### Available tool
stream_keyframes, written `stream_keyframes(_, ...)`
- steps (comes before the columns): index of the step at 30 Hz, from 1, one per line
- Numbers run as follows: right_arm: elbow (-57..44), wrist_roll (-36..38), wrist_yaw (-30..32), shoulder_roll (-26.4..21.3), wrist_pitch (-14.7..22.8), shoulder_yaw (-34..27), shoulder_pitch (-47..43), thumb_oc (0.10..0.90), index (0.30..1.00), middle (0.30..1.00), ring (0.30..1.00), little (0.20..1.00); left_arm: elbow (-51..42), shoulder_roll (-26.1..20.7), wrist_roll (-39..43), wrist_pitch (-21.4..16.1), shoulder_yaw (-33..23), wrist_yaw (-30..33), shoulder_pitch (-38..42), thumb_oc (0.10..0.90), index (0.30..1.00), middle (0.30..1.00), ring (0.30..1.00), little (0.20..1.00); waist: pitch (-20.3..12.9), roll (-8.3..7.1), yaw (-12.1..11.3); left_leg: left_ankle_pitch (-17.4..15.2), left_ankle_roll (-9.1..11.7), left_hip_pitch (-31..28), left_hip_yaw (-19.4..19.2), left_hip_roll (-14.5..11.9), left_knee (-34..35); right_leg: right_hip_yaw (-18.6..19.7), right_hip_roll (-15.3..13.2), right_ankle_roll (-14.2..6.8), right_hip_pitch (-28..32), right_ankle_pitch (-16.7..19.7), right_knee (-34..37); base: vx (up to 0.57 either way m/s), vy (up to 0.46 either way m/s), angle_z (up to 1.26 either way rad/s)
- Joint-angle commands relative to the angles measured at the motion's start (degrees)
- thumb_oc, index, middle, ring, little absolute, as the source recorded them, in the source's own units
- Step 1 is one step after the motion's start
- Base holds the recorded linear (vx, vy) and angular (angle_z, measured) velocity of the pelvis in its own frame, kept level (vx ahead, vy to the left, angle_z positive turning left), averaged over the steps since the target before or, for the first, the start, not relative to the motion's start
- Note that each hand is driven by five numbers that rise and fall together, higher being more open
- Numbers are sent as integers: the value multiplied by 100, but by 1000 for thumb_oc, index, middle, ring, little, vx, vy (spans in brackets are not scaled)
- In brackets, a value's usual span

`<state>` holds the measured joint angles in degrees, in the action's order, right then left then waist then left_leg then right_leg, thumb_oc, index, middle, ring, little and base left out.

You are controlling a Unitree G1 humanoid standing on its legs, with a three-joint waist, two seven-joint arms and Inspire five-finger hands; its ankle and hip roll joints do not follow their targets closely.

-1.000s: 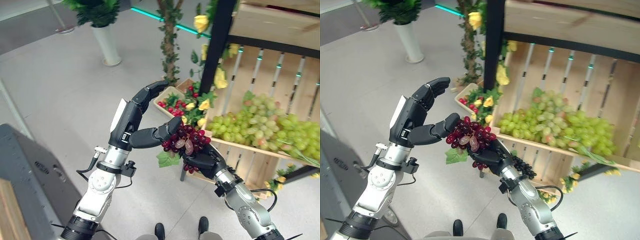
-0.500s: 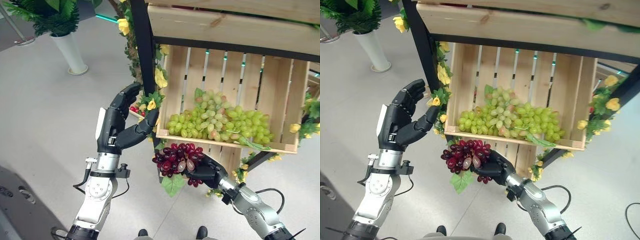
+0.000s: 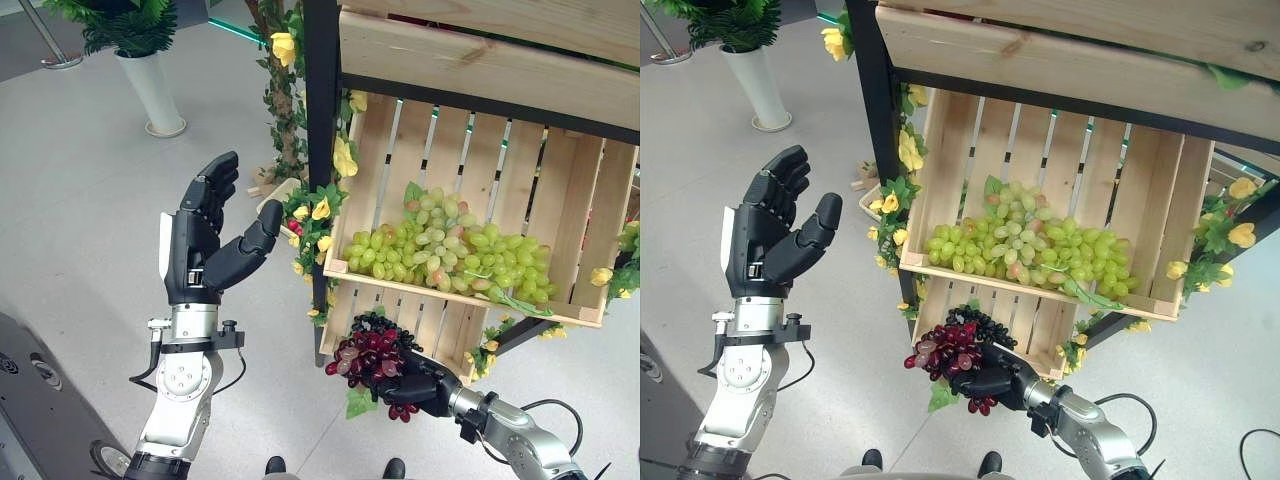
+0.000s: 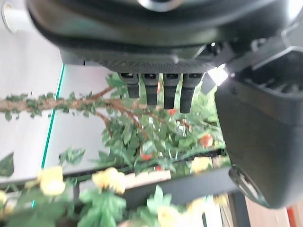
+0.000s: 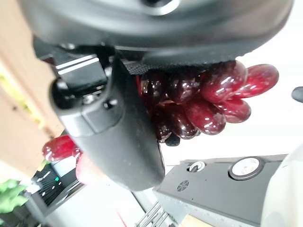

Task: Pick up the fruits from the basket on one side to the basket on the other side

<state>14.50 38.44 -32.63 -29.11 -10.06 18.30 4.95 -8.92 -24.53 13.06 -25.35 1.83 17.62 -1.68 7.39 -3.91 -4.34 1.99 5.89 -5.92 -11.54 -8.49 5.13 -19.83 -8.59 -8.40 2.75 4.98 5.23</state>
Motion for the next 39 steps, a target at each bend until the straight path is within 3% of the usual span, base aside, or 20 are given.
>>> stream_keyframes(1,-210,180,-209,-80,628,-267,-553,400,300,300,300,300,-6,-79,-271,-529,-240,540,859,800,900,900,900,900,-95,-71,-52,-165,-87,349,258,357,-13,-165,-112,-28,41,-669,-710,-53,-9,4)
stream_keyframes(6,100,744,452,46,1010,-333,-1032,400,300,300,300,300,348,-141,-426,-550,-208,1146,1216,800,900,900,900,900,378,-113,-137,-174,-56,806,370,371,-393,-144,-59,45,-357,-828,-1104,-127,-39,14)
stream_keyframes(10,342,1101,1027,245,1262,-444,-1505,400,300,300,300,300,487,-205,-323,-548,-139,1222,1518,800,900,900,900,900,767,-111,-182,-267,-15,1293,475,404,-979,-142,-55,106,-645,-938,-1434,-140,-45,18)
stream_keyframes(13,584,1266,1583,332,1537,-569,-1929,400,300,300,300,300,570,-226,-293,-566,-14,1391,1762,800,900,900,900,900,1122,-46,-216,-399,-1,1778,544,394,-1658,-150,-152,197,-957,-1048,-1913,-112,7,9)
stream_keyframes(20,1098,1305,2161,255,1973,-671,-2679,400,300,300,300,300,681,-212,-315,-662,183,1657,2166,800,900,900,900,900,1572,57,-311,-768,36,2488,569,318,-2818,-196,-296,345,-1252,-1329,-2680,-26,16,3)
stream_keyframes(30,1374,1478,2449,327,2299,-740,-2860,400,300,300,300,300,701,-238,-168,-463,180,1348,2078,800,900,900,900,900,1748,52,-464,-1223,20,2604,503,263,-3592,-245,-143,375,-915,-1613,-3042,115,-37,1)
stream_keyframes(39,1566,1544,3147,485,2470,-996,-2663,400,300,300,300,300,625,-378,106,-196,59,739,1621,800,900,900,900,900,1586,-37,-673,-1277,-109,2263,372,283,-3597,-387,39,300,-321,-1528,-2796,193,-59,0)
